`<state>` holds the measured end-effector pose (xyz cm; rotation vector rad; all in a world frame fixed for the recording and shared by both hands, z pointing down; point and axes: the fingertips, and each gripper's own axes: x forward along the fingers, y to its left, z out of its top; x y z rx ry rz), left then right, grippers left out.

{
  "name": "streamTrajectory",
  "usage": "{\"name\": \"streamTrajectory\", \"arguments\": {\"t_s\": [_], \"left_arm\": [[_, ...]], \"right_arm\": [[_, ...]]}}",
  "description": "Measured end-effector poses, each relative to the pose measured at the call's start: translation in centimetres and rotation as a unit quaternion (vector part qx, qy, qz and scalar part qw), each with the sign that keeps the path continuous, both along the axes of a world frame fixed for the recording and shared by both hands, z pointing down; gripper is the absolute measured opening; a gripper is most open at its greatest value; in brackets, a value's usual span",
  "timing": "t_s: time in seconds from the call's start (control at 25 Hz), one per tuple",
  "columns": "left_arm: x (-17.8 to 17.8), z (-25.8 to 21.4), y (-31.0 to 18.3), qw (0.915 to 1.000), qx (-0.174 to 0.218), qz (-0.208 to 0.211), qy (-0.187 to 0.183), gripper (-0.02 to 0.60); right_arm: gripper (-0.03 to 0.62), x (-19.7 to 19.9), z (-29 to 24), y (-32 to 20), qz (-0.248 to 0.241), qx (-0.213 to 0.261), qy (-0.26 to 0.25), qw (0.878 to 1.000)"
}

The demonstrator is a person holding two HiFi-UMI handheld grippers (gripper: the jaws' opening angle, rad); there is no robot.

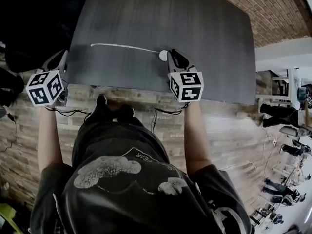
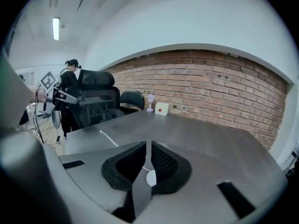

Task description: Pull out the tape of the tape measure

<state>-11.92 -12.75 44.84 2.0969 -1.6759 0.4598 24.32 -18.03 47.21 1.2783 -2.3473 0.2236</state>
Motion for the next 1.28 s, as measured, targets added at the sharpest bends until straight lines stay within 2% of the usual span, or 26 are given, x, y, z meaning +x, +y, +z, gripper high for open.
{"name": "streamTrajectory", "arguments": {"t_s": [0.24,0.4,0.64,0.96,1.28], "left_arm": [[-0.7,-2.0,1.1,0.9992,0.038,-0.011,-0.003,0.008],[-1.3,-2.3,0.6,0.9989,0.046,0.002,0.005,0.008],[-2.7,-1.6,-1.2,0.9982,0.038,0.041,0.023,0.008],[-5.9,-0.8,-1.7,0.9927,0.029,0.112,0.034,0.008],[-9.9,0.3,-0.1,0.9855,0.022,0.161,0.047,0.008]], "right_arm": [[0.029,-0.6,-1.5,0.3,0.013,0.011,-0.030,0.999],[0.029,-1.0,-2.4,0.8,0.030,0.008,-0.032,0.999],[0.029,-2.9,-3.5,1.4,0.071,0.014,-0.026,0.997],[0.028,-7.6,-3.8,4.1,0.129,0.017,-0.019,0.991],[0.028,-13.1,-3.7,7.9,0.167,0.012,-0.009,0.986]]}}
